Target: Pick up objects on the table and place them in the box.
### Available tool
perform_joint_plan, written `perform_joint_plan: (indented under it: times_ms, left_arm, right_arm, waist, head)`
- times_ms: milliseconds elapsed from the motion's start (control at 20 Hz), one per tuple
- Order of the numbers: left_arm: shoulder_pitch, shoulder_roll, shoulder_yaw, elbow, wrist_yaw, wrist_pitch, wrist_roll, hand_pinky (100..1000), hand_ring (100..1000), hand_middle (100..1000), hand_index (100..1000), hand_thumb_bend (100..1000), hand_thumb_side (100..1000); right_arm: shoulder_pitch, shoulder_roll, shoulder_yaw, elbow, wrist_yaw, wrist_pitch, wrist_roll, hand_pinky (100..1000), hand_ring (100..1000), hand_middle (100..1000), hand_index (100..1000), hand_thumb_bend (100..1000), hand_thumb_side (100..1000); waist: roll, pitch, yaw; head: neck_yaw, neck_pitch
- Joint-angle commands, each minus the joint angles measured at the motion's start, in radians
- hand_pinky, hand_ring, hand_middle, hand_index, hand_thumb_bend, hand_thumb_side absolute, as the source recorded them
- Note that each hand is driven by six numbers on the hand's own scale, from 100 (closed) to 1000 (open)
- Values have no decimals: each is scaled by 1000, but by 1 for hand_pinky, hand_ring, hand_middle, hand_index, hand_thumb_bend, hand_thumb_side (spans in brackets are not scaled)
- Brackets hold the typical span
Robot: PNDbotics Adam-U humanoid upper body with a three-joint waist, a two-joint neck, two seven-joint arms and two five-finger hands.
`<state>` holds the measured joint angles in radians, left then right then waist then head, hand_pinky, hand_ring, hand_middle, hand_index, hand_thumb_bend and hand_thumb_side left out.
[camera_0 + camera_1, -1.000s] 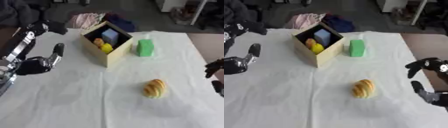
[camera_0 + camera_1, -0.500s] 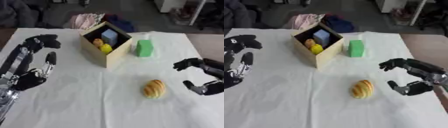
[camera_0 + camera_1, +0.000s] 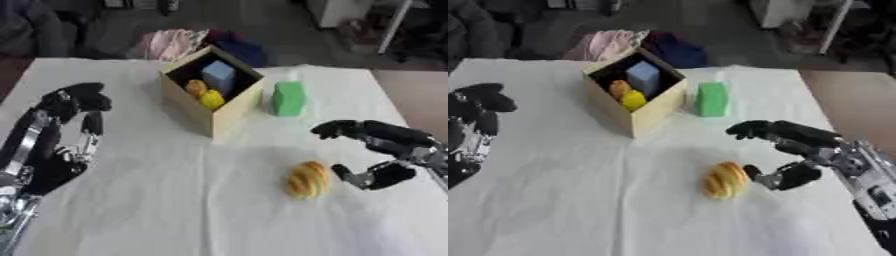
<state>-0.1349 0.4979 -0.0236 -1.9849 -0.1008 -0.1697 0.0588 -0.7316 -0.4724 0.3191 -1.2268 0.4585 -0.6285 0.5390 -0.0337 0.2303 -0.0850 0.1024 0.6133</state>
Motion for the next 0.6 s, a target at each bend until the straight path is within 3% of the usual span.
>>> perform_joint_plan:
  times_ms: [50,600]
  left_arm:
    - [-3,3,12,-15,-6,9,-1,753,678,631,836,100,543]
    - [-4,-10,14,-15,-16,21,-16,753,679,632,838,100,536]
  right_arm:
    - [-22,-2,-12,-6,49,-275,268,845,857,887,989,100,385]
    - [-3,16,37,-37,234,-279,265,854,848,831,963,100,445]
  waist:
    - [-12,-8,2]
    - [-12,-6,4]
  head:
    - [-7,-14]
    - [-14,-20]
